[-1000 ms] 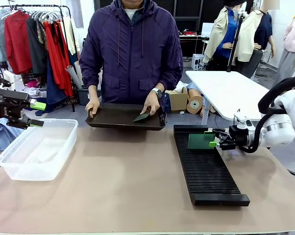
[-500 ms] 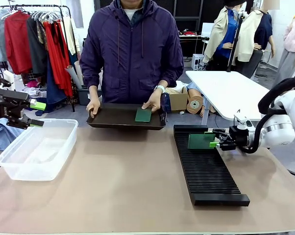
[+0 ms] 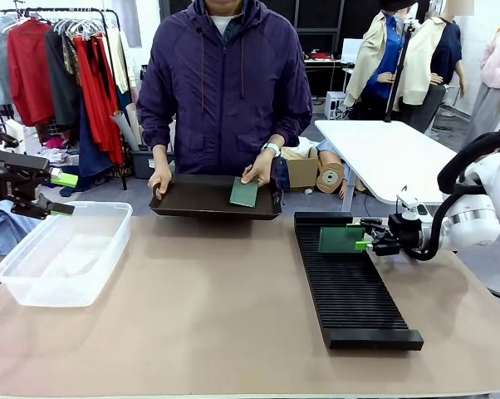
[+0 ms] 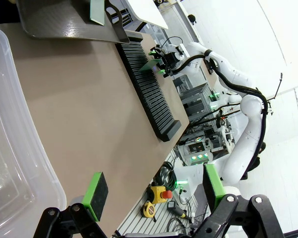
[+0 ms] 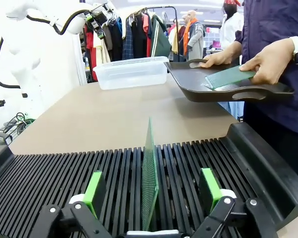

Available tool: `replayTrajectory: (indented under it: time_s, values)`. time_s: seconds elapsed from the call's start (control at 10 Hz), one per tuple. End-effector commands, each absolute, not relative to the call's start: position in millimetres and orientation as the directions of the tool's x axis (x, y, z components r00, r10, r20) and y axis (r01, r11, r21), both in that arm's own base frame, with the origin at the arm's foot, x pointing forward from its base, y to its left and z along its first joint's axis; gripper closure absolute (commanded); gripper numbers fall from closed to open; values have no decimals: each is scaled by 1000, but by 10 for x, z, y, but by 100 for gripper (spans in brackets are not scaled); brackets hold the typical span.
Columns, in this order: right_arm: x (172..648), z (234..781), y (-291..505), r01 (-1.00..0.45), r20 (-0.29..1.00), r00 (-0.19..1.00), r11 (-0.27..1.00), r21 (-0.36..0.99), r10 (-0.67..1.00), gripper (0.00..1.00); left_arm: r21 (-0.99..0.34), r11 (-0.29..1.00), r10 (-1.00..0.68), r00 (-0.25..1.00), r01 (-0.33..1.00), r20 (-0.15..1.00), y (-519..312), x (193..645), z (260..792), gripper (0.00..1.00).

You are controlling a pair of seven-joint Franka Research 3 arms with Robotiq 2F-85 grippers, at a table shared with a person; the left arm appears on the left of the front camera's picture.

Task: Sort PCBs into racks and boxes based on the side picked up.
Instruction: Pick up the Blank PCB handed by the Human.

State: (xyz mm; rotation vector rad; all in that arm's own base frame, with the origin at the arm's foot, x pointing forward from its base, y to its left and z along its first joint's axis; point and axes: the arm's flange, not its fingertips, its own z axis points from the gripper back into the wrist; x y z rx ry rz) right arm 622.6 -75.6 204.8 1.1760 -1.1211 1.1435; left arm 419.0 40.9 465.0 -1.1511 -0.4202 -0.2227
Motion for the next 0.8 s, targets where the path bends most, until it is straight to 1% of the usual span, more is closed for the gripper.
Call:
replayTrajectory:
  time_s: [0.0, 0.7]
  values:
    - [6231, 2073, -748, -996, 995, 79, 41, 77, 56, 0, -838, 388, 43, 901, 383, 431, 416, 4178, 4673, 0]
    - [6226, 2048, -756, -995, 994, 88, 43, 85, 57, 0, -838, 388, 43, 901, 383, 431, 416, 4178, 4673, 0]
